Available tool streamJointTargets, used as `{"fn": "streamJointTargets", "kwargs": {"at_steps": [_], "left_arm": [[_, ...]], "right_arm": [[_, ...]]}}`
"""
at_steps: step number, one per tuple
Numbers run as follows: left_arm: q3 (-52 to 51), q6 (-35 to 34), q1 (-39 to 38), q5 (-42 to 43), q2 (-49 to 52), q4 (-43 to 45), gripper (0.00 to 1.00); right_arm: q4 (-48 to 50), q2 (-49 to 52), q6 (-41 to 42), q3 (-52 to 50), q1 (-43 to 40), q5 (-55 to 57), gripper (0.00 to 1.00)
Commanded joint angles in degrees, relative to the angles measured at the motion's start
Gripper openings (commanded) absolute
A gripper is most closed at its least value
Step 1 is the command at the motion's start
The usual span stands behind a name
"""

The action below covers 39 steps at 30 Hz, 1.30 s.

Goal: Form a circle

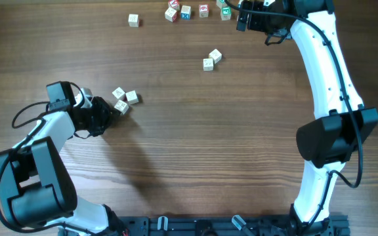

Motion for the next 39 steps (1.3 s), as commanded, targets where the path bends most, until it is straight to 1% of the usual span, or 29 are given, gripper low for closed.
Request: {"fn": "streamJointTargets", "kwargs": {"at_steps": [1, 13, 20, 39], "left_arm": [[-0.5, -1.2, 0.0, 0.9, 0.7, 0.4, 0.04], [-0.5, -1.2, 0.0, 1.8, 0.7, -1.0, 0.04], [-0.5, -1.2, -1.2, 1.8, 0.7, -0.3, 0.04], [-0.5, -1.2, -1.2, 1.8, 0.7, 0.3, 0.04]], "right_arm": [[0.1, -1.9, 0.1, 0.6, 0.1, 1.0, 1.0], [0.1, -1.9, 0.1, 0.6, 0.1, 1.0, 1.0], [0.1, -1.9, 0.1, 0.6, 0.1, 1.0, 1.0], [0.1, -1.9, 0.1, 0.6, 0.1, 1.0, 1.0]]}}
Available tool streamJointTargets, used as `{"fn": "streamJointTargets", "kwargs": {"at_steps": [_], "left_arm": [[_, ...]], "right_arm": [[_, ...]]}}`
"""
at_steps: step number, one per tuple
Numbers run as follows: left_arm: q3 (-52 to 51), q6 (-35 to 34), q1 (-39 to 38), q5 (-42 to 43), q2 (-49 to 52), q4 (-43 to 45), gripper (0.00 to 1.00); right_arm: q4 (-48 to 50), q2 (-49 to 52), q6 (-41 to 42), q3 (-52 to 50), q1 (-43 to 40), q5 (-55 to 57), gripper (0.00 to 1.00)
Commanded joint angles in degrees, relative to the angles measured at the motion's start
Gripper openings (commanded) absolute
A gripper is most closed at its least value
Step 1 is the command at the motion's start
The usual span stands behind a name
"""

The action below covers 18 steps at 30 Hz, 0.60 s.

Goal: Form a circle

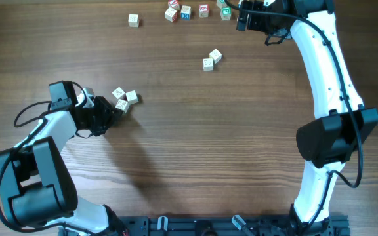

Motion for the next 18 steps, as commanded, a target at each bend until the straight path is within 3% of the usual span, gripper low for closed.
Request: {"fn": "streamJointTargets", "kwargs": {"at_steps": [1, 18], "left_arm": [[-0.5, -0.6, -0.3, 1.1, 0.7, 0.4, 0.04], [-0.5, -0.6, -0.3, 1.1, 0.7, 0.0, 0.04]], "right_arm": [[0.1, -1.9, 0.1, 0.6, 0.1, 1.0, 1.0], [0.1, -1.9, 0.1, 0.6, 0.1, 1.0, 1.0]]}}
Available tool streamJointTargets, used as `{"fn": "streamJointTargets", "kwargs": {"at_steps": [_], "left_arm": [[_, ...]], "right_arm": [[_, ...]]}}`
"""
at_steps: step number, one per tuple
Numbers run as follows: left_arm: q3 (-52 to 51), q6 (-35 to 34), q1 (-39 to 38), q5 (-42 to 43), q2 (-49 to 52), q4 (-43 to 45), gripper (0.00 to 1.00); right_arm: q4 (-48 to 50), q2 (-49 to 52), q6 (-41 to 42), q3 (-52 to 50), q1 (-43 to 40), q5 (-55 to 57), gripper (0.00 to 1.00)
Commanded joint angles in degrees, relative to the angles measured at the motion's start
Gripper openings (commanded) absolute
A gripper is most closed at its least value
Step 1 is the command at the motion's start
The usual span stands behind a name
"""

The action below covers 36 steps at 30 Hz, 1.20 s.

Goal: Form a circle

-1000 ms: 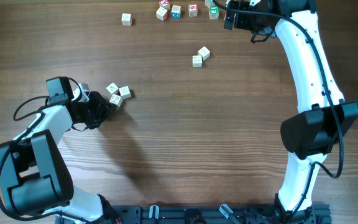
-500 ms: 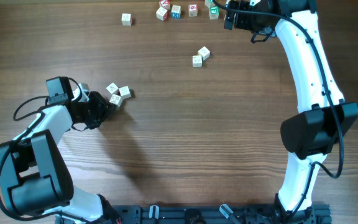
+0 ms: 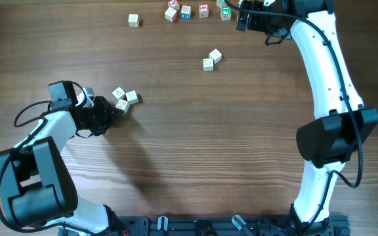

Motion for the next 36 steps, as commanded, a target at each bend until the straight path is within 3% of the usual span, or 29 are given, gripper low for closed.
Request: {"fn": "streamJointTargets", "kwargs": {"at_steps": [1, 11, 19, 26, 29, 36], "left_arm": [[-0.5, -0.6, -0.3, 1.1, 0.7, -0.4, 0.04], [-0.5, -0.5, -0.2, 1.1, -0.2, -6.6, 0.04], [-0.4, -0.6, 2.1, -1.2, -14.7, -8.0, 0.04], [-0.4, -0.6, 3.4, -11.2, -22.4, 2.5, 0.04], [-0.4, -0.6, 3.4, -15.8, -20.8, 5.9, 0.04], [-0.4, -0.7, 3.4, -15.2, -10.1, 12.4, 0.04]], "right_arm": [[0.1, -1.9, 0.1, 0.6, 0.1, 1.0, 1.0], [0.1, -1.9, 0.1, 0.6, 0.1, 1.0, 1.0], [0.1, -1.9, 0.1, 0.6, 0.1, 1.0, 1.0], [0.1, -1.9, 0.0, 0.6, 0.1, 1.0, 1.0], [0.1, -1.9, 0.1, 0.6, 0.1, 1.0, 1.0], [0.1, -1.9, 0.1, 0.6, 0.1, 1.0, 1.0]]}}
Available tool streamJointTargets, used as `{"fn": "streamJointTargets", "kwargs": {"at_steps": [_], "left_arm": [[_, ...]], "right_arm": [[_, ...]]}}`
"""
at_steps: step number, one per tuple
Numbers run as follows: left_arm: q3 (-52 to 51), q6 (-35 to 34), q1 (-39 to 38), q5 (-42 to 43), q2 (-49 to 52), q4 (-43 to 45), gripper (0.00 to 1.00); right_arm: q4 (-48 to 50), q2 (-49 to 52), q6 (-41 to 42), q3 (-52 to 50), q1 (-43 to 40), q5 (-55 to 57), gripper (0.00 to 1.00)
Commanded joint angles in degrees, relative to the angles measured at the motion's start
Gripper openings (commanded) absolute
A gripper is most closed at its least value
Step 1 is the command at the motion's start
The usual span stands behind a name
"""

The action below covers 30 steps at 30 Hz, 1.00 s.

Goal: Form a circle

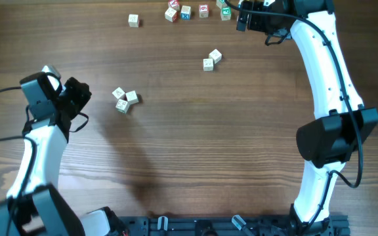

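Observation:
Small white letter cubes lie scattered on the wooden table. A cluster of three cubes (124, 99) sits at the left middle. A pair (211, 59) lies in the upper middle and a single cube (133, 20) at the upper left. A row of several cubes (186, 12) runs along the far edge. My left gripper (84, 97) is to the left of the cluster, apart from it, open and holding nothing. My right gripper (240, 18) is at the far edge, just right of the row's last cube (225, 12); its jaws are too dark to read.
The table's far edge runs right behind the row of cubes. The right arm (327, 72) stretches along the right side from its base at the front. A black rail (228, 226) lines the front edge.
My left gripper was right against the lower cube of the cluster. It is now well to the left and slightly farther back, clear of the cubes. The cubes and the right arm have not moved.
At all three earlier moments my left gripper was at the lower cube of the three-cube cluster, barely shifting, and the right gripper stayed by the far row. Now the left gripper is away from the cluster, which lies as before.

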Motion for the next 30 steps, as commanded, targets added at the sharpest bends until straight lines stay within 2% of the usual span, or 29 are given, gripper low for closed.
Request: {"fn": "streamJointTargets", "kwargs": {"at_steps": [1, 3, 10, 16, 30], "left_arm": [[-0.1, -0.3, 0.2, 0.3, 6.3, 1.6, 0.04], [-0.1, -0.4, 0.2, 2.7, 8.7, 3.0, 0.04], [-0.1, -0.6, 0.2, 2.8, 10.9, 8.0, 0.04], [-0.1, -4.9, 0.1, 6.1, 13.6, 13.1, 0.04], [-0.1, -4.9, -0.2, 6.2, 13.7, 15.5, 0.04]], "right_arm": [[0.1, -1.9, 0.1, 0.6, 0.1, 1.0, 1.0], [0.1, -1.9, 0.1, 0.6, 0.1, 1.0, 1.0], [0.1, -1.9, 0.1, 0.6, 0.1, 1.0, 1.0], [0.1, -1.9, 0.1, 0.6, 0.1, 1.0, 0.99], [0.1, -1.9, 0.1, 0.6, 0.1, 1.0, 1.0]]}}
